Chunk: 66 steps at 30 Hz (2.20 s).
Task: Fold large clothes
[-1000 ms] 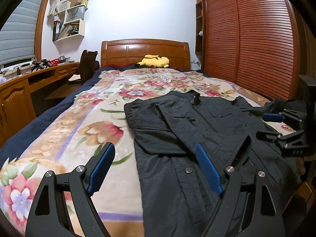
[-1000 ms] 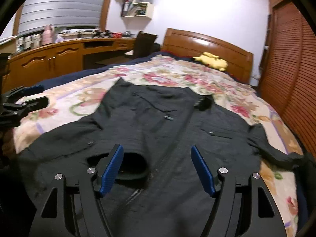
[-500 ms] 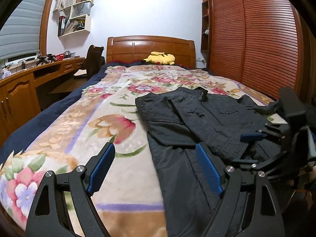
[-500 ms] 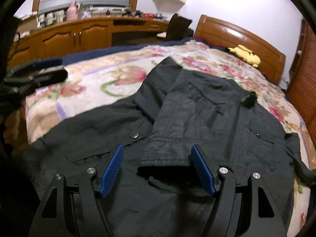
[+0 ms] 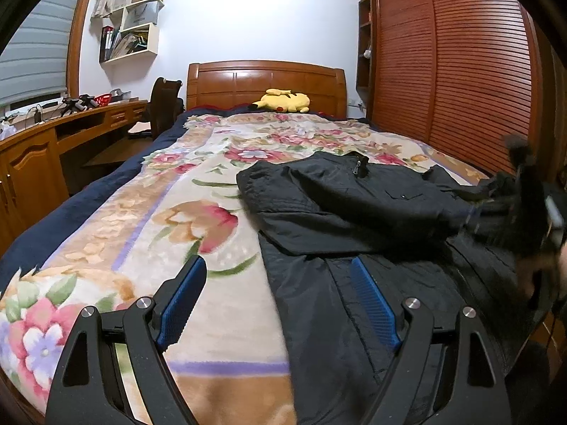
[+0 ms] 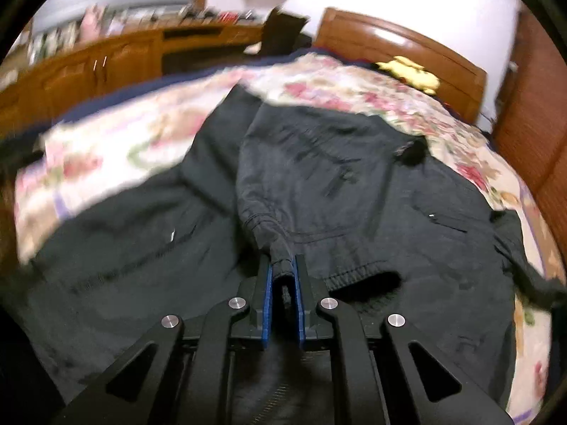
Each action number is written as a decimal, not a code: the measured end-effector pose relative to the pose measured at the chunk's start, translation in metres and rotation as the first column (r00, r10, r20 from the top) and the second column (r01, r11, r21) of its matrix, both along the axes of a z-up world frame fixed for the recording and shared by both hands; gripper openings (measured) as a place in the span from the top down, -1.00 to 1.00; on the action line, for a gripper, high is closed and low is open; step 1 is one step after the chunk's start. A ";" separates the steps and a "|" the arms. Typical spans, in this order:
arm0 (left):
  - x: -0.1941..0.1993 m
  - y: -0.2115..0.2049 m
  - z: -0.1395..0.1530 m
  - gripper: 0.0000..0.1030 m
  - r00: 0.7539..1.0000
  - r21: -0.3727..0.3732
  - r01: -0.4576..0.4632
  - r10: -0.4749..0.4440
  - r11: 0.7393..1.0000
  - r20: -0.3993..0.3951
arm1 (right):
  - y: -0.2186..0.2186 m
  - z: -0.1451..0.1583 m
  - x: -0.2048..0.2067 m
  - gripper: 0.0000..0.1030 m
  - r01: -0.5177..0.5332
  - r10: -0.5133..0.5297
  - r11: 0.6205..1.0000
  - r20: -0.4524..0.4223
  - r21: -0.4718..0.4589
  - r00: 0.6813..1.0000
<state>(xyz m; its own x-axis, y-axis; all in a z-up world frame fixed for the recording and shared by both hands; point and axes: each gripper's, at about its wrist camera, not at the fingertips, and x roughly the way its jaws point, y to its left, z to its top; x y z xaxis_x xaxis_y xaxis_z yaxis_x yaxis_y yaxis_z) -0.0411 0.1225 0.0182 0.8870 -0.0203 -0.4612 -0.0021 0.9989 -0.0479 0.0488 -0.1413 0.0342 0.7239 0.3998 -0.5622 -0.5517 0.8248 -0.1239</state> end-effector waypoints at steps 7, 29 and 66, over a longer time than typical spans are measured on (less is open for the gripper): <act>-0.004 -0.011 0.004 -0.64 1.000 -0.018 0.025 -0.025 1.000 0.014 | -0.054 0.032 -0.024 0.82 0.075 -0.079 0.990 0.036 0.119 0.996; -0.004 -0.061 0.018 -0.64 0.997 0.002 0.077 -0.077 0.997 0.015 | -0.093 0.031 -0.060 0.83 0.286 -0.286 0.956 -0.015 0.062 0.958; 0.057 -0.184 0.044 -1.00 0.976 -0.062 0.216 -0.217 0.974 -0.015 | -0.190 0.017 -0.075 0.01 0.355 -0.353 0.926 -0.040 0.126 0.935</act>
